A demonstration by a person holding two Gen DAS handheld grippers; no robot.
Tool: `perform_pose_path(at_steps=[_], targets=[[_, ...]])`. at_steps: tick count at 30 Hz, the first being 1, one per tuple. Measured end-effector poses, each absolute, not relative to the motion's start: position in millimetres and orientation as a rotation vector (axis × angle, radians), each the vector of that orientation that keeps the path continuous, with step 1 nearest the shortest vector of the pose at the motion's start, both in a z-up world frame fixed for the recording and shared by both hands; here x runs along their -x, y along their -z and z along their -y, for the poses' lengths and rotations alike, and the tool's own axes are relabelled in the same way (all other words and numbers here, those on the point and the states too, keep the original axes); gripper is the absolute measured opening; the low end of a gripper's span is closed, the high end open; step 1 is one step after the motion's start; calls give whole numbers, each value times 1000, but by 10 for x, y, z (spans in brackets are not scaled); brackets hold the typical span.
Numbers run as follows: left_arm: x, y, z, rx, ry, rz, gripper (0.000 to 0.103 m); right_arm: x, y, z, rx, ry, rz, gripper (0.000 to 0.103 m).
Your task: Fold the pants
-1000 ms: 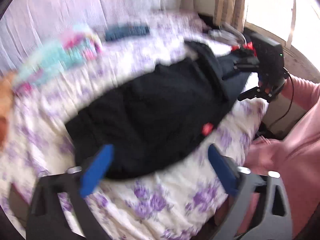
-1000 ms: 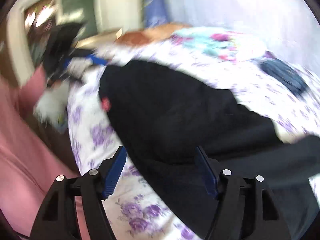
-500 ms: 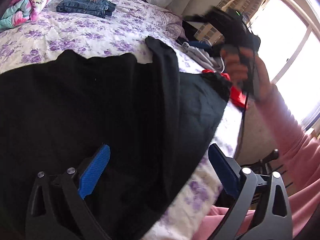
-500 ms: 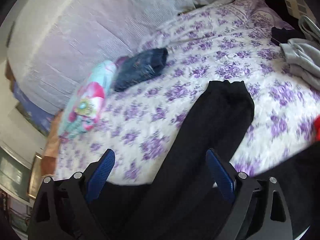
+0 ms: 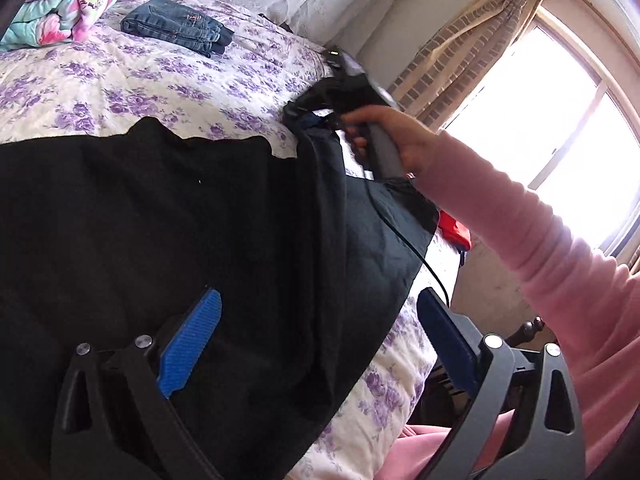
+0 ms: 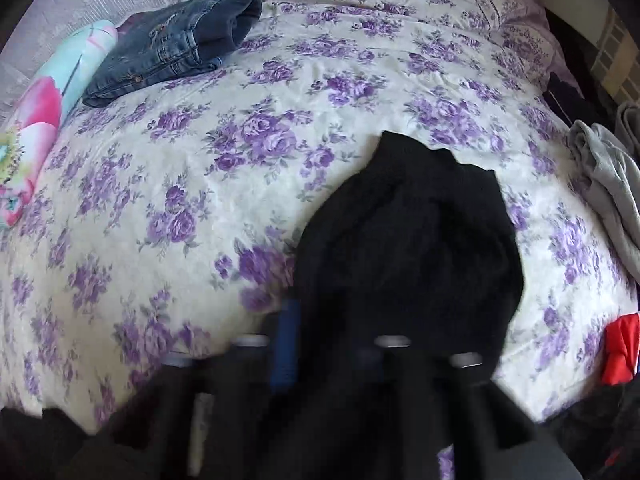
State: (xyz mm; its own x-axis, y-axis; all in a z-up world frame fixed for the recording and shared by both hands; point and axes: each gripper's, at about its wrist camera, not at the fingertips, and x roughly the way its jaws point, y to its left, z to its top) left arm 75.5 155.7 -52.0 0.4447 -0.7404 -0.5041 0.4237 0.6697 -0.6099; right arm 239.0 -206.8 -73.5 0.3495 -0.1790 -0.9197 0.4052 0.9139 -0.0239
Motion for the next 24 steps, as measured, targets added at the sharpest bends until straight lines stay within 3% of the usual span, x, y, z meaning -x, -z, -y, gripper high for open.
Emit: perform_pose_path(at_steps=[5,12,16,19,20,21,23,24], targets=[[-736,504,-1578,427,736,-823,96,-1839,91,2279,-347,253,-986,5],[-715,492,-1591,428,721,-807,96,-219,-723,2856,-601,75,-589,5],[-707,483,-1577,421,714,-802,96,772,-312,3241,-763,95,-482,5],[-716,483,-1573,425,709,-803,96,1086,391,3479,-815,247,-625,19],[-718,483,-1574,427,711,-804,96,1137,579,3512,-791,304,-692,30],[-722,485,-1575,428,710,-805,96,1181,709,3514,-766,334,-730,28],[-724,490,-1572,429,702,-807,96,1250,738,3354,-636,331,-730,31],[-719,491,-1575,427,700,-805,96,1258,649,3184,-485,363,-727,43]])
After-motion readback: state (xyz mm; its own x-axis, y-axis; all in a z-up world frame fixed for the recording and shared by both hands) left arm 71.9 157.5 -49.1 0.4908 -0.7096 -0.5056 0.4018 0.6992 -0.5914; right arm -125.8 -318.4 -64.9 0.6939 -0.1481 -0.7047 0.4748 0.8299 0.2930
